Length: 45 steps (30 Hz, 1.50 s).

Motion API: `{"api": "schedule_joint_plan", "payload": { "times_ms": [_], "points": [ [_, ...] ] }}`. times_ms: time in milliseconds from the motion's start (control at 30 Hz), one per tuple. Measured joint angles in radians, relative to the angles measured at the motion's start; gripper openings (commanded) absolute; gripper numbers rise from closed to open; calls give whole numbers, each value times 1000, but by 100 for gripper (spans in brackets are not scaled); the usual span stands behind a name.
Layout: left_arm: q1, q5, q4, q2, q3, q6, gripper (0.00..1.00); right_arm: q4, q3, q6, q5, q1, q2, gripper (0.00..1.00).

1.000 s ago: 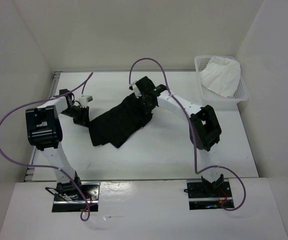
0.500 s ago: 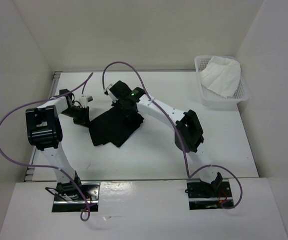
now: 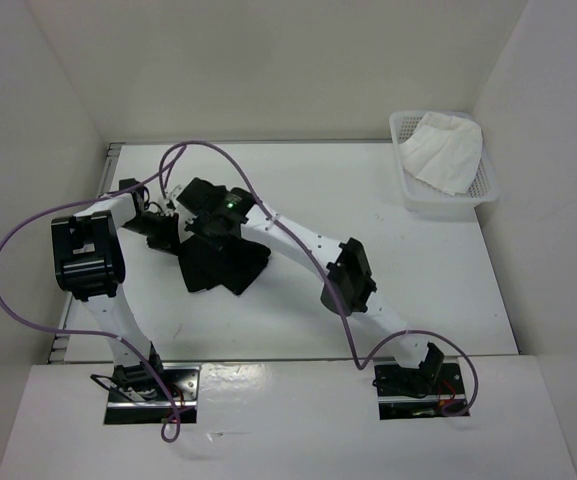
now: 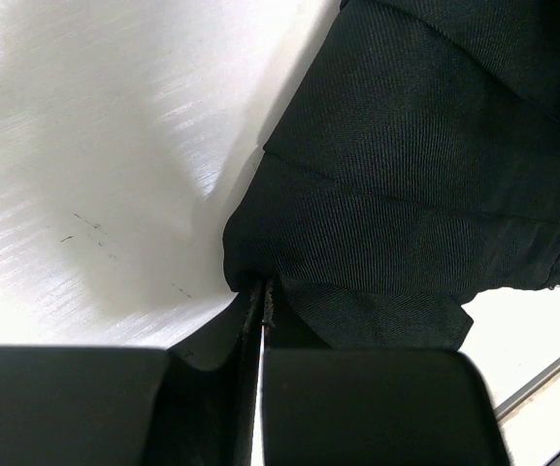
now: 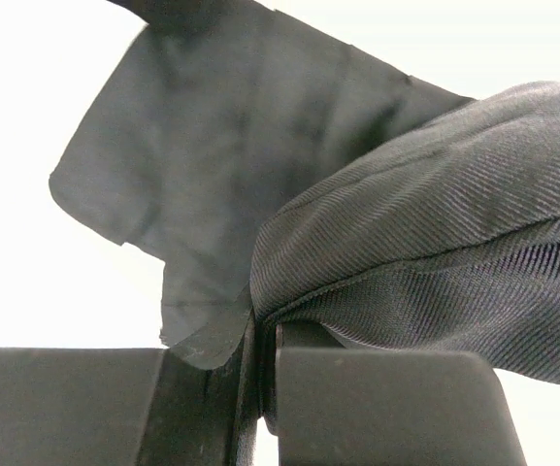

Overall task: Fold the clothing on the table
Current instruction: Fold the skirt

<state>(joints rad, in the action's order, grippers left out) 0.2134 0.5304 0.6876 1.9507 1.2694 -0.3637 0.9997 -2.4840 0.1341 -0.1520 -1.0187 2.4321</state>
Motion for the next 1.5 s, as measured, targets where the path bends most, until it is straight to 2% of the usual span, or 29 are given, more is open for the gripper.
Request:
{"api": "schedule_joint_plan", "payload": {
  "times_ms": [100, 200, 733, 800, 833, 867, 900, 967, 1133, 1333, 1433, 1467, 1500],
  "points": [
    [0, 2, 0, 0, 0, 0, 0, 60, -138, -5, 12, -21, 70, 0],
    [0, 7, 0, 0, -3, 0, 0, 82, -187, -11, 21, -40, 108, 0],
    [0, 32, 1, 0, -15, 0, 0, 179, -192, 4, 104, -117, 175, 1],
    [0, 34, 1, 0, -16, 0, 0, 182, -192, 6, 108, -123, 175, 13],
    [0, 35, 2, 0, -16, 0, 0, 183, -192, 6, 111, -126, 175, 26],
    [0, 36, 2, 0, -16, 0, 0, 185, -194, 8, 115, -127, 176, 34],
    [0, 37, 2, 0, -17, 0, 0, 185, -198, 13, 119, -129, 177, 52],
    [0, 39, 2, 0, -18, 0, 0, 191, -210, 9, 133, -129, 180, 71],
    [0, 40, 1, 0, -18, -1, 0, 199, -269, 21, 177, -129, 192, 88],
    [3, 45, 0, -5, -24, 0, 1, 200, -308, 39, 245, -129, 186, 91],
    [16, 35, 6, -10, -24, -1, 18, 204, -294, 44, 249, -128, 159, 92],
    [28, 22, 11, -16, -24, -2, 45, 204, -276, 45, 249, -124, 137, 92],
    [42, 8, 16, -24, -24, -10, 53, 204, -243, 47, 248, -121, 105, 92]
  ]
}}
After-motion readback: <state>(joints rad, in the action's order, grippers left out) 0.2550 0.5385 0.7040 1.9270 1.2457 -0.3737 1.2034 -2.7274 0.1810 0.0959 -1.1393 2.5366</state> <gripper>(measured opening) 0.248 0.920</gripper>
